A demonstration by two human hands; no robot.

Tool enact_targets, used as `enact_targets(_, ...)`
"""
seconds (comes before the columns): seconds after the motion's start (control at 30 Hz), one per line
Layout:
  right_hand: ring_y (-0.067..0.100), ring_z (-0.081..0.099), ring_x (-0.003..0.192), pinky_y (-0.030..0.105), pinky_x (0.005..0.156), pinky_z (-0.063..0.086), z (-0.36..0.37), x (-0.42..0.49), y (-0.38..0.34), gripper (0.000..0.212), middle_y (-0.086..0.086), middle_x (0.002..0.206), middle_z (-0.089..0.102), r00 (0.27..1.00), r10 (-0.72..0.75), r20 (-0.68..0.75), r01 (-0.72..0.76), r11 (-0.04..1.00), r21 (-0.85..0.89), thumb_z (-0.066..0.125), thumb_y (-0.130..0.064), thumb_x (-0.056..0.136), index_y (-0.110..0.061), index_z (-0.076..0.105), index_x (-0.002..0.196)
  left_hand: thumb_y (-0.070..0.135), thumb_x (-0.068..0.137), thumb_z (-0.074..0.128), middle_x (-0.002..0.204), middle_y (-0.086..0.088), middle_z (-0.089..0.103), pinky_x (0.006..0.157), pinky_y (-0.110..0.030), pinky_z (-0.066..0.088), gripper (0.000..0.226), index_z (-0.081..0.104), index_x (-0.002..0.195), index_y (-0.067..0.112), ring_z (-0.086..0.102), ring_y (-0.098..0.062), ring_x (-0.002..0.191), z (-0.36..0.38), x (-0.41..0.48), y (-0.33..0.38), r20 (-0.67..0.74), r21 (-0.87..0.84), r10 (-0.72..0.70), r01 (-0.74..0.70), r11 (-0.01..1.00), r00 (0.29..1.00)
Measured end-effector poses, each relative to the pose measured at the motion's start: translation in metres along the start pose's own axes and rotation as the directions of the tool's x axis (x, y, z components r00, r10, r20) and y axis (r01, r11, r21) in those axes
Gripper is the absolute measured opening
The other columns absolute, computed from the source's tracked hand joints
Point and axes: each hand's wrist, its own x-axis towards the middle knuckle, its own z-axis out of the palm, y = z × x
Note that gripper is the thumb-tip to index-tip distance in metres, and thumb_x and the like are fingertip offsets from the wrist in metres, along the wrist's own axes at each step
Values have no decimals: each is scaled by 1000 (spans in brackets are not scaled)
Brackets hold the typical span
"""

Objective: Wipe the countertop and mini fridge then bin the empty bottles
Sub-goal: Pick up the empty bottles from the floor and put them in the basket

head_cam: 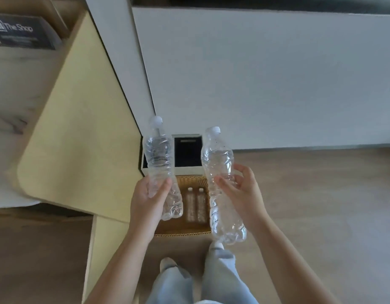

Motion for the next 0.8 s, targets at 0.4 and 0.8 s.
enact_targets(0.4, -3, 66, 69, 12, 50, 48, 23, 122, 29, 34, -12, 84, 67, 962, 73, 265, -38, 990, -138, 70, -36, 75, -40, 42, 92, 61, 59, 63, 105, 6, 60, 74, -33, 50, 73, 46, 119, 24, 58, -4, 92, 29, 45, -35, -337, -61, -162, 150, 987, 928)
enact_targets(0.8, 2, 64, 82, 20, 64, 53, 104, 172, 215, 62, -8, 104, 61, 942, 305, 141, -275, 942, -194, 70, -42, 75, -21, 39, 125, 61, 70, 63, 111, 6, 59, 75, -15, 38, 58, 50, 113, 25, 56, -12, 105, 59, 136, -200, -294, 85, -250, 285, 955, 923)
